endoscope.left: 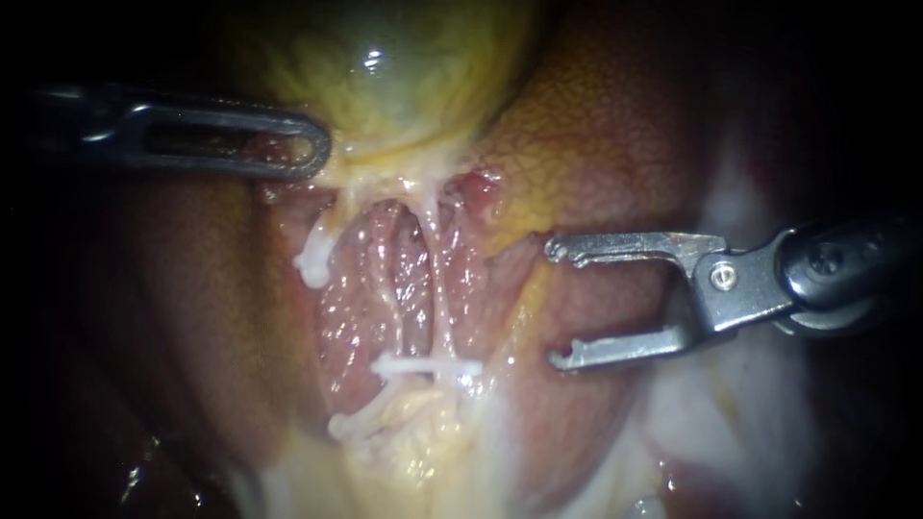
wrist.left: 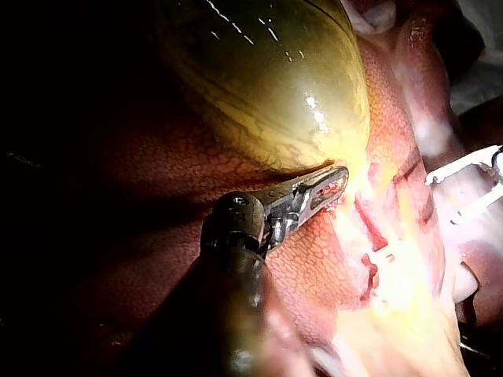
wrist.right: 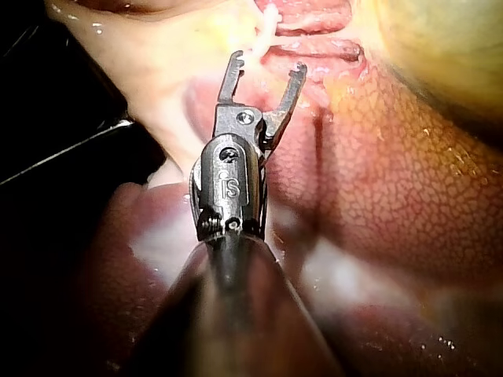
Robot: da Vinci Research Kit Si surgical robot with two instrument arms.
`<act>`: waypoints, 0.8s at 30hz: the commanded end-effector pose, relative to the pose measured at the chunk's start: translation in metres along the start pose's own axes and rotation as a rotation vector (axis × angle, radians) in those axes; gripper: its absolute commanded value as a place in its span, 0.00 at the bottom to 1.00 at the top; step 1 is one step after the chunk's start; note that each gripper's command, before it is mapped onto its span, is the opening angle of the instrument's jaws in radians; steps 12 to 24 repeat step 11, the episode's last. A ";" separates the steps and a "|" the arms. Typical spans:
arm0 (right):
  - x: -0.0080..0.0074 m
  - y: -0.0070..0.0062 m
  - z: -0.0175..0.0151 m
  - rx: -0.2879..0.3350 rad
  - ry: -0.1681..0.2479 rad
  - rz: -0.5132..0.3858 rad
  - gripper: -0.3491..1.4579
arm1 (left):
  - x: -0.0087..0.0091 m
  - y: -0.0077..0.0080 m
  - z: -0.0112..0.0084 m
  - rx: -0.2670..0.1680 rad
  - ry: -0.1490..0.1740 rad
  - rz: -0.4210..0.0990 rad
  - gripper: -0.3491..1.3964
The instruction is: Going back first clip right tube
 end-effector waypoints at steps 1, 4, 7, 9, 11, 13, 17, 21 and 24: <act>0.0000 0.0000 0.0000 0.000 0.000 0.000 0.47 | 0.0000 0.0000 0.0001 0.001 0.000 0.000 0.00; 0.0000 0.0000 0.0000 0.000 0.000 0.000 0.47 | 0.0000 0.0000 0.0002 0.003 0.001 -0.001 0.00; 0.0000 0.0000 0.0000 0.000 0.000 0.000 0.47 | 0.0000 0.0000 0.0001 0.003 0.001 0.000 0.00; 0.0000 0.0000 0.0000 0.000 0.000 0.000 0.47 | 0.0000 0.0000 0.0001 0.004 0.001 0.000 0.00; 0.0001 -0.0001 0.0001 -0.001 0.000 0.000 0.47 | 0.0000 0.0000 0.0000 0.004 0.001 0.000 0.00; 0.0001 -0.0001 0.0001 -0.001 0.000 0.000 0.47 | 0.0000 0.0000 0.0000 0.004 0.001 0.000 0.00; 0.0001 -0.0001 0.0001 -0.001 0.000 0.000 0.47 | 0.0000 0.0000 0.0000 0.004 0.001 0.000 0.00; 0.0001 -0.0001 0.0001 -0.001 0.000 0.000 0.47 | 0.0000 0.0000 0.0000 0.004 0.001 0.000 0.00; 0.0001 -0.0001 0.0001 -0.001 0.000 0.000 0.47 | 0.0000 0.0000 0.0000 0.004 0.001 0.000 0.00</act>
